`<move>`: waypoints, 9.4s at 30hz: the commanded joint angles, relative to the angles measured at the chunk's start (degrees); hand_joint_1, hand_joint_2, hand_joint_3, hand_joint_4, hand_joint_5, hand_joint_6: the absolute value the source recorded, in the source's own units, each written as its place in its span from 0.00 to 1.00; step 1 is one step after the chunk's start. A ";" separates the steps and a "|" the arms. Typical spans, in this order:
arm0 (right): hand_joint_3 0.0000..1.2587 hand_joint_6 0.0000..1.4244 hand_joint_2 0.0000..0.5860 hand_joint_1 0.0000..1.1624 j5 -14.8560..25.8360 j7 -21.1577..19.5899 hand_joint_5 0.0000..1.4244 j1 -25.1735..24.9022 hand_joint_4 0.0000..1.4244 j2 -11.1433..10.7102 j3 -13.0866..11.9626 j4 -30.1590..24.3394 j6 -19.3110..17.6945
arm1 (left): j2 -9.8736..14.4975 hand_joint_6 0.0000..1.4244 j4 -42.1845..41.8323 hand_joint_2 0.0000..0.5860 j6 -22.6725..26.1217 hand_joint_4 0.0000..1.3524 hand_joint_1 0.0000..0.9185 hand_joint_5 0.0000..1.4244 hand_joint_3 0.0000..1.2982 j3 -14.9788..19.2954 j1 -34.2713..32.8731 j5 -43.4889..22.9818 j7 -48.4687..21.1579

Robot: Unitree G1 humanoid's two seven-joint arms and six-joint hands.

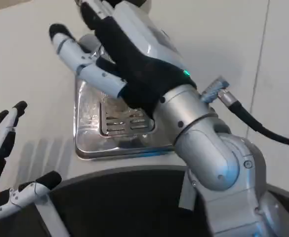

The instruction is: Grasp the cup under the faucet to collect the drink, then remove the cup.

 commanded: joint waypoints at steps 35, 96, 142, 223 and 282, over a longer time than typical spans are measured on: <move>0.00 0.00 0.94 0.00 -26.99 24.73 0.00 2.23 0.00 9.35 2.58 1.59 -2.30 | -5.05 0.00 12.80 0.09 -1.89 0.00 0.09 0.00 0.00 -7.20 -14.77 -3.94 -2.56; 0.00 0.00 1.00 0.00 -27.38 -2.28 0.00 28.65 0.00 12.09 -5.77 -12.44 -20.50 | -8.63 0.00 30.59 0.05 -1.44 0.00 0.22 0.00 0.00 -17.07 -34.44 -1.47 3.41; 0.00 0.00 0.67 0.38 -17.79 -23.17 0.00 75.35 0.00 -14.94 -40.07 -4.94 -59.33 | -12.85 0.00 44.53 0.04 -4.43 0.00 0.19 0.00 0.00 -17.25 -44.07 -3.37 7.73; 0.00 0.00 0.61 0.40 -24.76 -0.97 0.00 74.36 0.00 1.00 -30.39 -18.44 -47.05 | -25.29 0.78 52.76 0.09 0.03 0.35 0.68 0.56 0.29 -25.45 -49.61 3.92 27.23; 0.00 0.00 0.66 0.39 -24.71 -9.89 0.00 76.59 0.00 -3.15 -29.02 -15.59 -52.91 | -17.04 1.00 28.13 0.01 -10.62 0.82 0.84 0.86 0.78 -19.85 -31.93 2.45 25.47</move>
